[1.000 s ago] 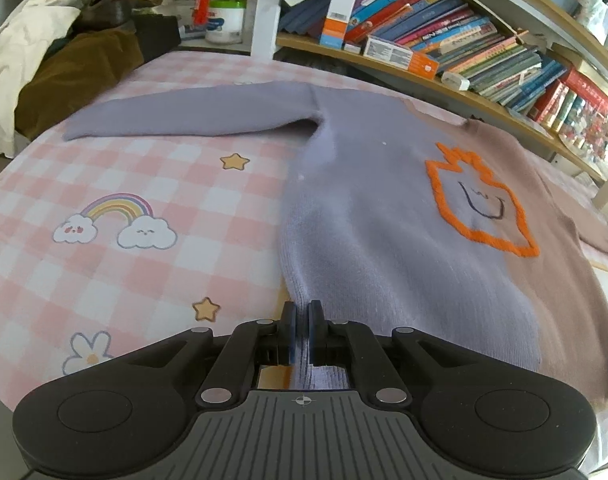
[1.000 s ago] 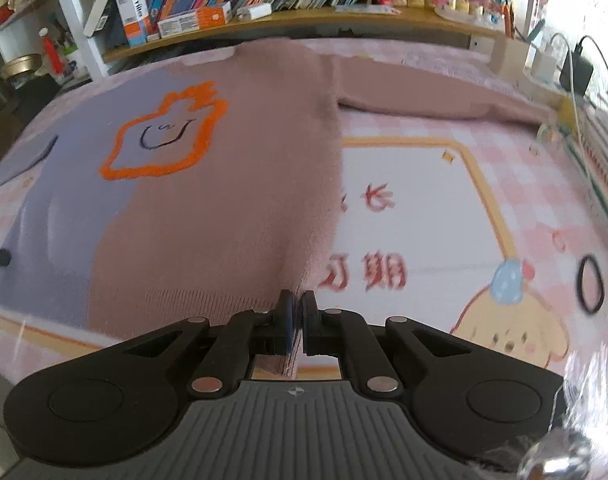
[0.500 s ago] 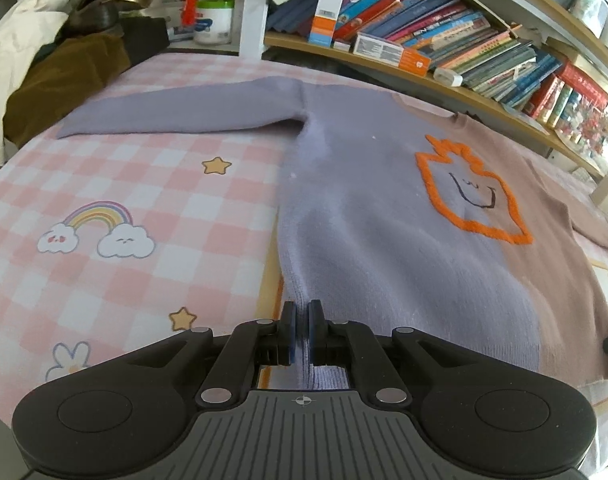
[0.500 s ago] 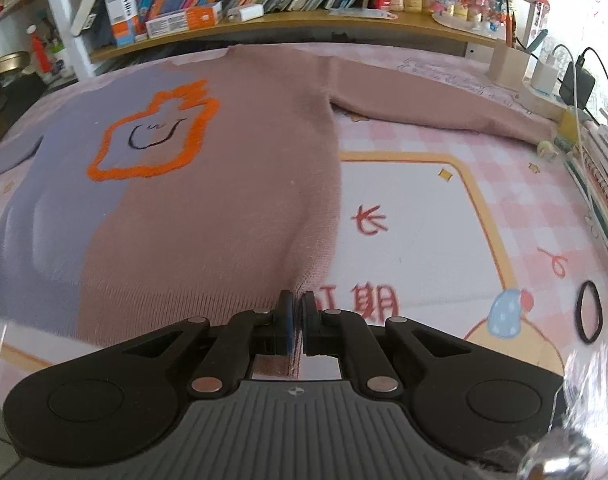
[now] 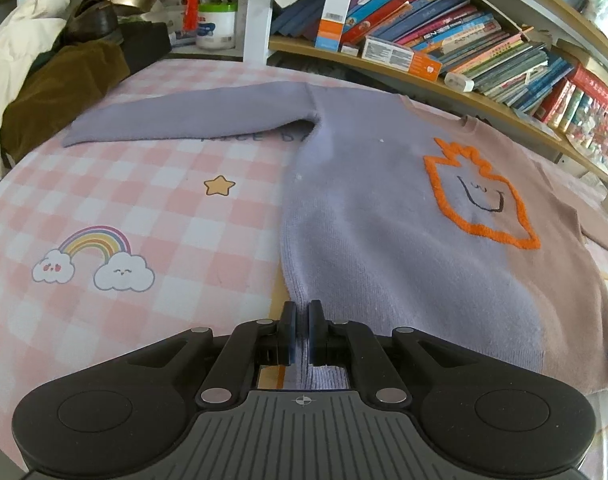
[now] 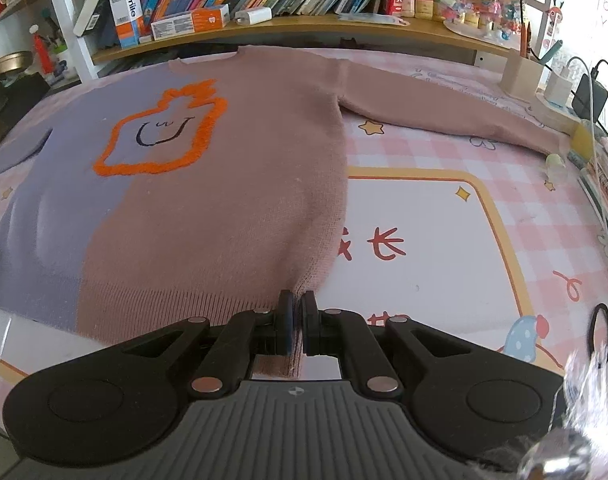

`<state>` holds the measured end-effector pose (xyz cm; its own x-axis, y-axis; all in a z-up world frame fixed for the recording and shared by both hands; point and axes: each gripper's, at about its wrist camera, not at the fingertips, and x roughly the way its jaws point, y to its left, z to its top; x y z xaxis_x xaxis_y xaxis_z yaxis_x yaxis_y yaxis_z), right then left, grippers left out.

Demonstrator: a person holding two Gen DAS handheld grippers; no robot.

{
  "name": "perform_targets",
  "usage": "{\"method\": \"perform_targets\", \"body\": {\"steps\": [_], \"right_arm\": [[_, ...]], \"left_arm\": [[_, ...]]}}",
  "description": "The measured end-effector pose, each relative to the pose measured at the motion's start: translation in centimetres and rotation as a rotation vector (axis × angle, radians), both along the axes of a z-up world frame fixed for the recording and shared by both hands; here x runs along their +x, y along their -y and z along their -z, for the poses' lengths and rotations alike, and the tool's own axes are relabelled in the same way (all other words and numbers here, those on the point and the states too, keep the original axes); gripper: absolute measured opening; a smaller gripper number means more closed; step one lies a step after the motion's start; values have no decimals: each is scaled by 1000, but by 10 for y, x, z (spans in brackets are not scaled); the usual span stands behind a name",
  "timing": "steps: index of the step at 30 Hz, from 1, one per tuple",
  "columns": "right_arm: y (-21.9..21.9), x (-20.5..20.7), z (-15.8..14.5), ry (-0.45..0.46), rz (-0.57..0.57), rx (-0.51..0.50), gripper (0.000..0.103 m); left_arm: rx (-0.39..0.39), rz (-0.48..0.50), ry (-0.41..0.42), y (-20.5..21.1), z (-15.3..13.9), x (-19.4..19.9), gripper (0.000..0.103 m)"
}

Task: Fold clothes
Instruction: 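Pinch the sweater hem with both grippers and smooth it flat, then open both grippers and lift them off the sweater hem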

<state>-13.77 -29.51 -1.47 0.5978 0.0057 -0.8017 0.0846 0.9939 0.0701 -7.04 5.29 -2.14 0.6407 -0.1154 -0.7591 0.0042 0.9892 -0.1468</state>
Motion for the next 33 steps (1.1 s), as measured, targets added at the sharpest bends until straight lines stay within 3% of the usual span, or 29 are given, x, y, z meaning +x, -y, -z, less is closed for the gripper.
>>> {"method": "perform_targets", "body": {"steps": [14, 20, 23, 33], "right_arm": [[-3, -16, -6, 15, 31, 1, 6], [-11, -35, -23, 68, 18, -15, 37], [-21, -51, -31, 95, -2, -34, 47], [-33, -87, -47, 151, 11, -27, 72]], "left_arm": [[-22, -1, 8, -10, -4, -9, 9], [6, 59, 164, -13, -40, -38, 11], [16, 86, 180, -8, -44, -52, 16], [0, 113, 161, 6, -43, -84, 16]]}}
